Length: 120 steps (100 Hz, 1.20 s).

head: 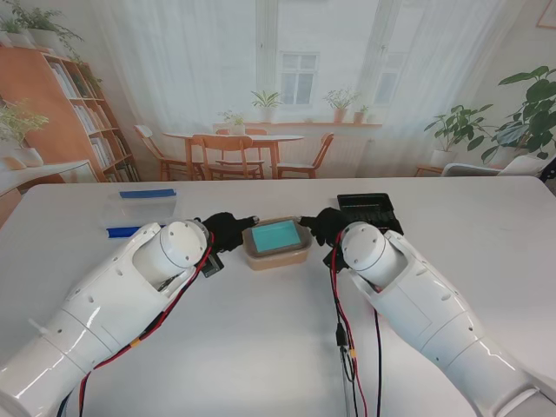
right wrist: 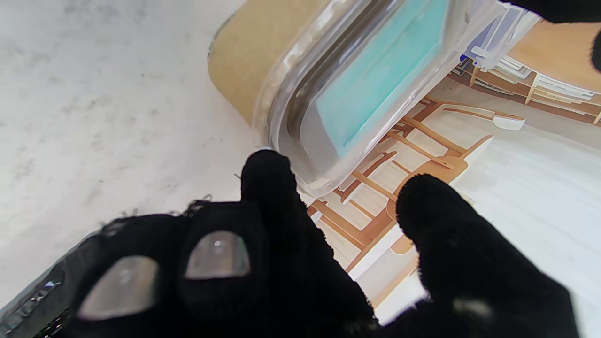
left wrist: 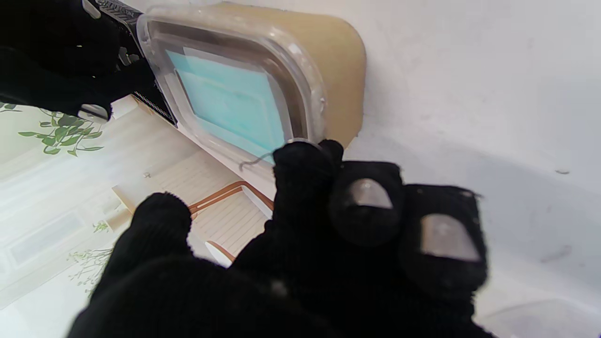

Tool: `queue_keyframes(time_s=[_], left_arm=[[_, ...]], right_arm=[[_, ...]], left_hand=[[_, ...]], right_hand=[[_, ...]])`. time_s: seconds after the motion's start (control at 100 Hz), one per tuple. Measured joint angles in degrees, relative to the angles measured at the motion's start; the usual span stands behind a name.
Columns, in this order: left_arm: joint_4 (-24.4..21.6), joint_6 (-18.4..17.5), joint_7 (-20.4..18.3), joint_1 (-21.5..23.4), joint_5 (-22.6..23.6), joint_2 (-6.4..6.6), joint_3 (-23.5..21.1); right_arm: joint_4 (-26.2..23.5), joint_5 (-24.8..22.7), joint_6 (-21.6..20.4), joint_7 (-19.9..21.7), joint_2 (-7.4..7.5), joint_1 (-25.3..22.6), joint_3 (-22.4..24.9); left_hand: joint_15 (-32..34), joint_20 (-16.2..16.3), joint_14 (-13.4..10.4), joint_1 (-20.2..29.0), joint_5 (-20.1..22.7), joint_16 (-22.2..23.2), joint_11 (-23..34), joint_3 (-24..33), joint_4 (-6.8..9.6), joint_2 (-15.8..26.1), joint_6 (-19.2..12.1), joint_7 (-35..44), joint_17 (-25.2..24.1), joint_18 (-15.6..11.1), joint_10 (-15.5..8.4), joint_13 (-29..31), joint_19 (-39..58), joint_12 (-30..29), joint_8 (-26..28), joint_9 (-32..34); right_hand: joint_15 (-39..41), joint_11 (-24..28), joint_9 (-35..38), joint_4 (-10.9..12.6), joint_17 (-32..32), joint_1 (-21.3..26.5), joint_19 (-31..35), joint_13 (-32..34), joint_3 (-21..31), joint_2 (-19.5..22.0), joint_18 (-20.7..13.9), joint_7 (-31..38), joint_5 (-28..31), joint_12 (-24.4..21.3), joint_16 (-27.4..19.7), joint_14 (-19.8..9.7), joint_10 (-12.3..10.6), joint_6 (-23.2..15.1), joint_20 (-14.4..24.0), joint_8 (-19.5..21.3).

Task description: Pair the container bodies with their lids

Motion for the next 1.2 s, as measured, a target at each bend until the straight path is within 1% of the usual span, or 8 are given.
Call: queue_keyframes(time_s=[0.22, 0.55, 0.62, 0.72, 0.89, 1.04, 1.06, 1.2], left_arm=[[-0.3, 0.7, 0.0, 0.4, 0.4, 0.03, -0.1], [-0.3, 1.7, -0.1, 0.4, 0.6, 0.05, 0.1], [-0.2, 1.9, -0.2, 0.4, 0.6, 0.05, 0.2], [-0.1, 1.9, -0.2, 0.4, 0.7, 0.05, 0.1], [0.0, 1.8, 0.3, 0.6, 0.6, -0.03, -0.2], [0.0, 1.8, 0.7, 1.2, 0.7, -0.08, -0.8], [0.0, 1.8, 0.7, 1.3, 0.7, -0.08, -0.9], [-0.1, 1.8, 0.9, 1.7, 1.2, -0.04, -1.1]], right_arm=[[0.1, 0.2, 0.2, -0.1, 0.09, -0.5, 0.1], [1.1, 0.9, 0.0, -0.1, -0.08, -0.2, -0.5], [1.2, 0.9, 0.1, -0.1, -0.12, -0.1, -0.5], [1.2, 0.8, 0.3, 0.0, -0.12, -0.1, -0.6], [1.2, 0.7, 0.7, 0.1, -0.12, -0.1, -0.6], [1.1, 0.5, 0.8, 0.1, -0.11, -0.2, -0.5], [1.1, 0.5, 0.9, 0.1, -0.11, -0.2, -0.5], [1.1, 0.3, 1.3, 0.1, -0.11, -0.3, -0.5]], left_hand=[[0.0, 0.0, 0.0, 0.0, 0.0, 0.0, -0.7, 0.0, 0.01, -0.4, -1.8, -0.8, 0.0, 0.0, -0.1, -0.1, 0.0, 0.0, -0.1, -0.7], [0.0, -0.1, 0.0, 0.0, 0.0, 0.0, -1.4, 0.0, 0.01, -0.4, -3.1, -1.5, -0.3, 0.0, -0.1, -0.3, 0.0, 0.0, -0.2, -0.8], [-0.2, -1.0, 0.3, 0.0, -0.1, 0.0, -2.1, 0.0, 0.01, -0.4, -3.5, -1.6, -1.2, 0.0, -0.1, -1.1, 0.0, -0.6, -0.8, -1.3], [-0.6, -1.1, 0.6, 0.0, -0.5, 0.0, -3.0, 0.0, 0.02, -0.4, -3.9, -2.3, -1.9, 0.0, 0.0, -1.7, 0.0, -1.1, -1.4, -1.5], [-1.6, -1.3, 1.2, 0.0, -1.0, 0.0, -5.0, 0.0, 0.02, -0.5, -5.2, -4.3, -2.6, 0.3, 0.8, -2.3, 0.0, -1.9, -2.1, -2.2], [-3.0, -1.3, 1.9, 0.0, -3.0, 0.0, -6.7, 0.0, 0.02, -0.5, -6.6, -5.2, -3.7, 0.4, 1.5, -3.5, 0.0, -2.8, -2.7, -3.6], [-3.1, -1.3, 2.0, 0.0, -3.0, 0.0, -6.8, 0.0, 0.02, -0.5, -6.8, -5.3, -3.8, 0.5, 1.9, -3.5, 0.0, -2.9, -2.7, -3.7], [-3.7, -1.0, 2.3, 0.0, -3.7, 0.0, -7.4, 0.0, 0.02, -0.6, -7.4, -6.6, -3.8, 0.8, 2.0, -3.5, 0.0, -3.4, -2.9, -3.8]], right_hand=[[0.0, -0.1, -0.1, 0.0, 0.0, 0.0, 0.0, 0.0, 0.0, 0.0, 0.0, -0.3, 0.0, -0.4, 0.0, 0.0, 0.1, 0.0, -0.1, -0.4], [0.0, -0.2, -0.7, 0.0, -0.4, -0.7, 0.0, -0.6, 0.0, 0.0, 0.2, -0.6, 0.0, -0.6, -0.2, 0.3, 0.5, -0.3, -0.7, -0.4], [0.0, -0.2, -0.8, 0.0, -0.4, -0.9, 0.0, -0.6, 0.0, 0.0, 0.3, -0.6, 0.0, -0.6, -0.2, 0.3, 0.6, -0.4, -0.7, -0.4], [0.0, -0.2, -0.8, 0.0, -0.4, -1.7, 0.0, -0.6, 0.2, 0.0, 0.3, -0.9, 0.0, -0.6, -0.2, 0.3, 0.6, -0.5, -0.7, -0.4], [0.0, -0.2, -0.9, 0.0, -0.4, -1.8, 0.0, -0.6, 0.2, 0.0, 0.3, -0.9, 0.0, -0.6, -0.2, 0.4, 0.6, -0.5, -0.7, -0.4], [0.0, -0.2, -0.9, 0.0, -0.4, -2.2, 0.0, -0.6, 0.2, 0.0, 0.3, -0.9, 0.0, -0.6, -0.2, 0.4, 0.6, -0.6, -0.7, -0.4], [0.0, -0.2, -0.9, 0.0, -0.4, -2.2, 0.0, -0.6, 0.2, 0.0, 0.3, -0.9, 0.0, -0.6, -0.2, 0.4, 0.6, -0.6, -0.7, -0.4], [0.0, -0.2, -1.4, 0.0, -0.4, -2.2, 0.0, -0.6, 0.2, 0.0, 0.3, -1.0, -0.1, -0.6, -0.2, 0.4, 0.9, -1.3, -0.7, -0.4]])
